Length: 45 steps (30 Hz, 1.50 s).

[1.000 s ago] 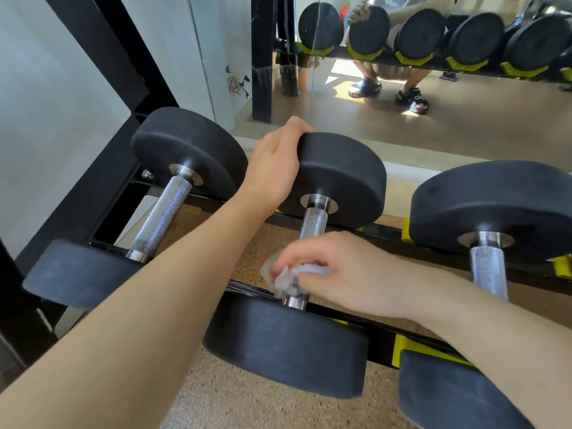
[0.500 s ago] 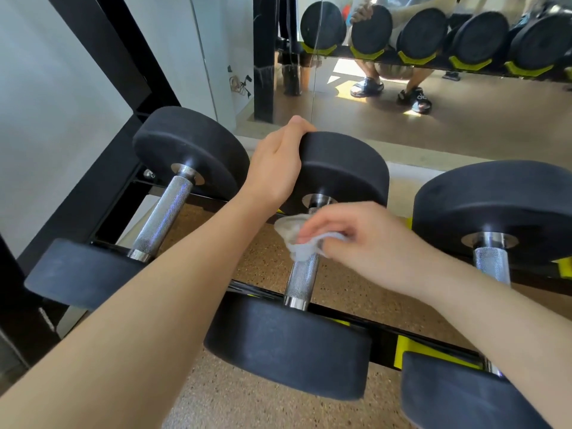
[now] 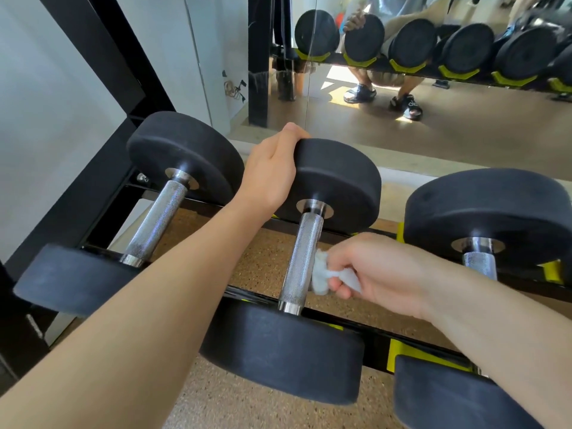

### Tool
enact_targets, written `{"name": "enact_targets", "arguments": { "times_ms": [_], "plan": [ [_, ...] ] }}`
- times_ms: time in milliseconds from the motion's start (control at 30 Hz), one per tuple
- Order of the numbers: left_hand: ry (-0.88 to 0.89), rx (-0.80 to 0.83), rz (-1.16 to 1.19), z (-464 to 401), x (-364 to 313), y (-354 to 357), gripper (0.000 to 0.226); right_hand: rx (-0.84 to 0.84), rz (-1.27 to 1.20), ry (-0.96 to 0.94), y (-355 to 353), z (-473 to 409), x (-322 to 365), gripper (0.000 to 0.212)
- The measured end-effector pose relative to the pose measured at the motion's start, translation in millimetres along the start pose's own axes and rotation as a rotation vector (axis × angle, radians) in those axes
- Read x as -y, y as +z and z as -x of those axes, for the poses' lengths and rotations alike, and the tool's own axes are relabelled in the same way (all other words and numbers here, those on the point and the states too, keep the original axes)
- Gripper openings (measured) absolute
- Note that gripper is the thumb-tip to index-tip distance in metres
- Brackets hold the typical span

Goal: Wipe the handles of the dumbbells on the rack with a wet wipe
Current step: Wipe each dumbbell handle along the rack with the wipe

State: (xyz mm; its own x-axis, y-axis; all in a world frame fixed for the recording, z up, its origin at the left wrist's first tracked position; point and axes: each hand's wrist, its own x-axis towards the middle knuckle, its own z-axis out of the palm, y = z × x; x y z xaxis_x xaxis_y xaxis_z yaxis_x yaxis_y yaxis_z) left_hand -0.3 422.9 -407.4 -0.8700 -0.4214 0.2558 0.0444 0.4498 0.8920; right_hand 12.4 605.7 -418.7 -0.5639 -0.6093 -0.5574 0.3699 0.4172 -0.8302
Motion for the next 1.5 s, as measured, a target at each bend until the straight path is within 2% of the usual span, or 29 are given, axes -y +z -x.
{"name": "enact_targets", "arguments": {
  "times_ms": [33,100,133,200,267,300,367,433,500,600,700,800,900,967,1033,1100,1233,1333,1500],
  "plan": [
    [0.005,0.001,-0.003,0.1,0.3,-0.8,0.044,-0.070,0.118,-0.093,0.9,2.9,3.4,0.018],
    [0.031,0.005,-0.017,0.2,0.2,-2.0,0.042,-0.242,0.202,-0.343,2.9,8.1,10.4,0.022],
    [0.043,0.008,-0.025,0.1,0.3,-2.5,0.042,-0.242,0.197,-0.453,6.9,10.9,14.5,0.024],
    [0.019,0.010,-0.006,-0.3,-0.9,-3.1,0.043,-0.070,0.382,-0.573,20.6,14.5,15.5,0.022],
    [-0.030,0.025,0.016,0.0,-3.8,-4.3,0.046,0.062,0.765,-0.603,33.1,11.4,4.2,0.027],
    [-0.042,0.045,0.020,0.4,-4.9,-5.2,0.048,0.076,0.899,-0.608,35.0,10.5,0.8,0.027],
    [-0.049,0.095,0.017,3.1,-6.2,-9.9,0.051,0.077,0.932,-0.567,29.7,14.7,1.7,0.025],
    [-0.032,0.163,-0.051,6.1,-9.3,-18.5,0.052,-0.070,0.946,-0.573,19.9,17.9,5.3,0.022],
    [0.056,0.246,-0.230,6.7,-13.0,-32.2,0.051,-0.293,0.855,-0.568,11.7,16.4,5.8,0.022],
    [0.204,0.220,-0.568,3.7,-18.8,-65.2,0.049,-0.445,0.695,-0.423,16.3,9.1,0.4,0.020],
    [0.198,0.087,-0.710,0.7,-13.5,-109.3,0.048,-0.388,0.731,-0.235,24.8,6.4,-8.3,0.010],
    [0.131,0.059,-0.753,-2.1,12.0,-154.3,0.049,-0.253,0.491,-0.017,40.5,5.9,-15.1,0.019],
    [0.131,0.059,-0.629,-1.3,34.1,-175.8,0.046,-0.225,0.403,0.044,43.1,9.8,-16.2,0.005],
    [0.123,0.044,-0.520,-1.5,42.1,-176.4,0.045,-0.180,0.416,0.023,42.2,20.8,-5.8,0.009],
    [0.120,0.004,-0.454,-1.2,47.6,-171.6,0.044,-0.089,0.355,-0.101,47.4,29.6,18.0,0.008],
    [0.117,-0.022,-0.398,-1.7,52.8,-165.0,0.045,-0.031,0.356,-0.314,62.3,33.8,45.8,0.007],
    [0.120,-0.031,-0.348,3.1,51.5,-168.3,0.046,-0.136,0.618,-0.663,109.1,3.1,78.1,0.019],
    [0.132,-0.018,-0.331,13.2,47.4,-172.2,0.045,-0.145,0.849,-0.881,140.7,-34.0,77.2,0.022],
    [0.042,-0.053,-0.178,32.7,50.0,-176.2,0.045,-0.218,1.056,-1.041,164.6,-92.6,75.6,0.037]
  ]
}}
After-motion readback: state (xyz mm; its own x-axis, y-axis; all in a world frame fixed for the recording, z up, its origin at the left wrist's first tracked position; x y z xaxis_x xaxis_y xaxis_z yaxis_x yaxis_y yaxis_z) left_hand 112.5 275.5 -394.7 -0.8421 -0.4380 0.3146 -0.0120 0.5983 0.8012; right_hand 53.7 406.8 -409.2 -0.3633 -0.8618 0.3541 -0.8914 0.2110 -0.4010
